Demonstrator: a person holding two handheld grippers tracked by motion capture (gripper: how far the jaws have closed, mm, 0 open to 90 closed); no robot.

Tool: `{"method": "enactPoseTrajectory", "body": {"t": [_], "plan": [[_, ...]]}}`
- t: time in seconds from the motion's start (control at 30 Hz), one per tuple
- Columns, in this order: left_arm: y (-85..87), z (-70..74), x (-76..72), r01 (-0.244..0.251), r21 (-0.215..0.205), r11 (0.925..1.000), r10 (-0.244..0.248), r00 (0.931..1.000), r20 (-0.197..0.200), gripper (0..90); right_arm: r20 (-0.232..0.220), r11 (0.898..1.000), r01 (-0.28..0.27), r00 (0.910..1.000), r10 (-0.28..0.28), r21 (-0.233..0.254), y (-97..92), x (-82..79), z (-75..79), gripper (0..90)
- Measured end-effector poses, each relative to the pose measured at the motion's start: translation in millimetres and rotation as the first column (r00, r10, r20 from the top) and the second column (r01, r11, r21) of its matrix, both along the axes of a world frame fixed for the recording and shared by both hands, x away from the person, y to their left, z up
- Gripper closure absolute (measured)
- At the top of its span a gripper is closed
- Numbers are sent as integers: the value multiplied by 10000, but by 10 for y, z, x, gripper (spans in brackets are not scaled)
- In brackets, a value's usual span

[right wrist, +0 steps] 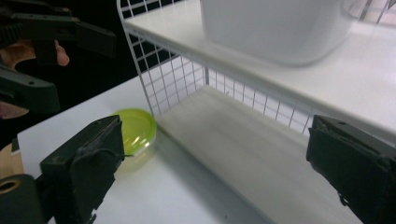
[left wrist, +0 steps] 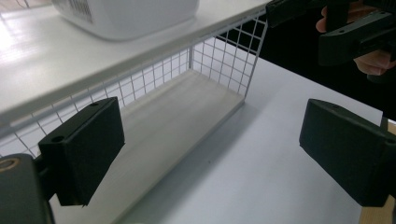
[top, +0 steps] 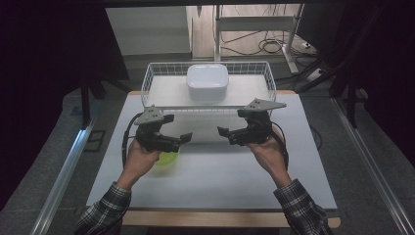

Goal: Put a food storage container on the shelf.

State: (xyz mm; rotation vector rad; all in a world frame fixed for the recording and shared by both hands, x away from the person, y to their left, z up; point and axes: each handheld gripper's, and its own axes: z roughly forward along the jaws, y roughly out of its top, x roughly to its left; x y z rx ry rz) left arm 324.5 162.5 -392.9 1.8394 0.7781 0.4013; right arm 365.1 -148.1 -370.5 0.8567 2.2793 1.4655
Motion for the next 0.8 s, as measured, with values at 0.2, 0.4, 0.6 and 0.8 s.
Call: {"method": "enactPoseTrajectory", "body": {"t": [0.2,0.4,0.6,0.8], "plan": [[35,-156,-103,321,196,9993,-324,9994,142,67,-59,9999,60,10000,-60,-86,-101,-105,-155,21],[19,-307,-233,277,539,9982,-284,9995,126,63,-121,10000,44,9999,-44,-2,-180,-231,-270,12],[36,-487,-359,95,877,9961,-111,9998,184,60,-77,9996,-55,10000,53,-259,-245,-354,-427,13],[78,-659,-446,33,883,9961,-20,9999,-142,57,-310,9997,114,9994,-122,-234,-328,-426,-576,15]]}}
